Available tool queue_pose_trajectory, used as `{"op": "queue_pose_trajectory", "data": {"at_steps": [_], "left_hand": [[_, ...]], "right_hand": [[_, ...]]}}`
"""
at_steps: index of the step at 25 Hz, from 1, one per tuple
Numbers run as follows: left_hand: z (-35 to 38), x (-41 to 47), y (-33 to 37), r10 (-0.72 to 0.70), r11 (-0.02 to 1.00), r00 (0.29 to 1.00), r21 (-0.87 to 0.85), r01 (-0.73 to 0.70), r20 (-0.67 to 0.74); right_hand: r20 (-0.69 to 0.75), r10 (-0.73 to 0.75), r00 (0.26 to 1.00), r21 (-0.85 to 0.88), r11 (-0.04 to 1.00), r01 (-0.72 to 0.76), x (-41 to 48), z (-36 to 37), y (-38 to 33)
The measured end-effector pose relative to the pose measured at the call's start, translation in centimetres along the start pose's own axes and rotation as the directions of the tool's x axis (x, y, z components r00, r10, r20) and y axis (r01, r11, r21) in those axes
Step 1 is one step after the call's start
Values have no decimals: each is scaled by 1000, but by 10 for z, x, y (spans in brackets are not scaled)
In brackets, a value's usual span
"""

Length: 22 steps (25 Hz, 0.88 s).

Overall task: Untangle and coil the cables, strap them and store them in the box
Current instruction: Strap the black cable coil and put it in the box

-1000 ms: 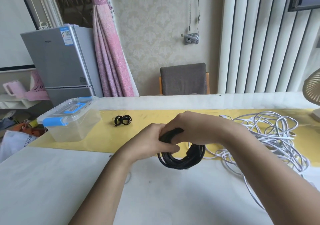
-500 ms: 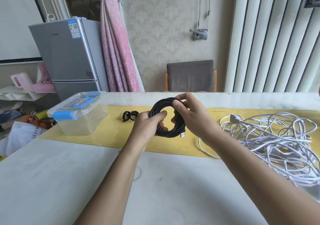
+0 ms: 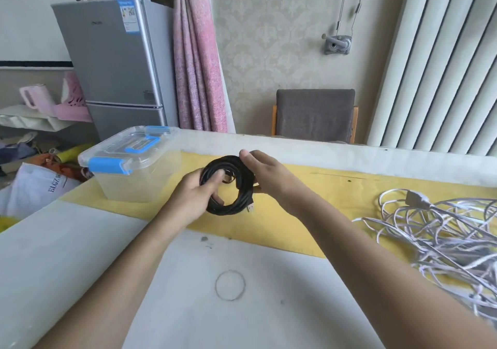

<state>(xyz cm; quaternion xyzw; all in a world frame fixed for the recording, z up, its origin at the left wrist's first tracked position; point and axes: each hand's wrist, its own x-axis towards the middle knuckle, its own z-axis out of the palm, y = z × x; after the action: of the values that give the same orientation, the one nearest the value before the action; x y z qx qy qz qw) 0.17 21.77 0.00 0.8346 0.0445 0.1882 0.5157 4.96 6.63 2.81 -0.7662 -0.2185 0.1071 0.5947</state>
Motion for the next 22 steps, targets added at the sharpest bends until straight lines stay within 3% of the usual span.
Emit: {"op": "queue_pose_trajectory", "data": {"at_steps": [2, 4, 6, 12, 16, 19, 22], "left_hand": [[-18, 14, -14, 34, 999, 970, 46, -24, -242], [-37, 21, -21, 65, 998, 889, 53, -46, -454], [-50, 24, -25, 95, 995, 847, 83, -60, -523], [-57, 27, -31, 122, 992, 807, 107, -73, -577], [-54, 26, -32, 124, 992, 814, 93, -87, -568], [-49, 24, -30, 40, 999, 826, 5, -45, -562], [-43, 23, -26, -180, 955, 867, -294, 41, -464]], "right_hand": [[-100, 11, 995, -75, 997, -18, 30, 9, 4], [-166, -20, 986, -269, 963, -26, 61, 24, 8], [-144, -10, 989, -412, 910, -51, 87, 43, 8], [-106, 88, 990, -586, 799, -133, 126, 82, 45], [-206, -122, 971, -704, 708, -61, 116, 88, 69], [-195, -160, 968, -697, 716, -22, 99, 81, 72], [-241, -163, 957, -472, 881, 31, 67, 67, 73]]}}
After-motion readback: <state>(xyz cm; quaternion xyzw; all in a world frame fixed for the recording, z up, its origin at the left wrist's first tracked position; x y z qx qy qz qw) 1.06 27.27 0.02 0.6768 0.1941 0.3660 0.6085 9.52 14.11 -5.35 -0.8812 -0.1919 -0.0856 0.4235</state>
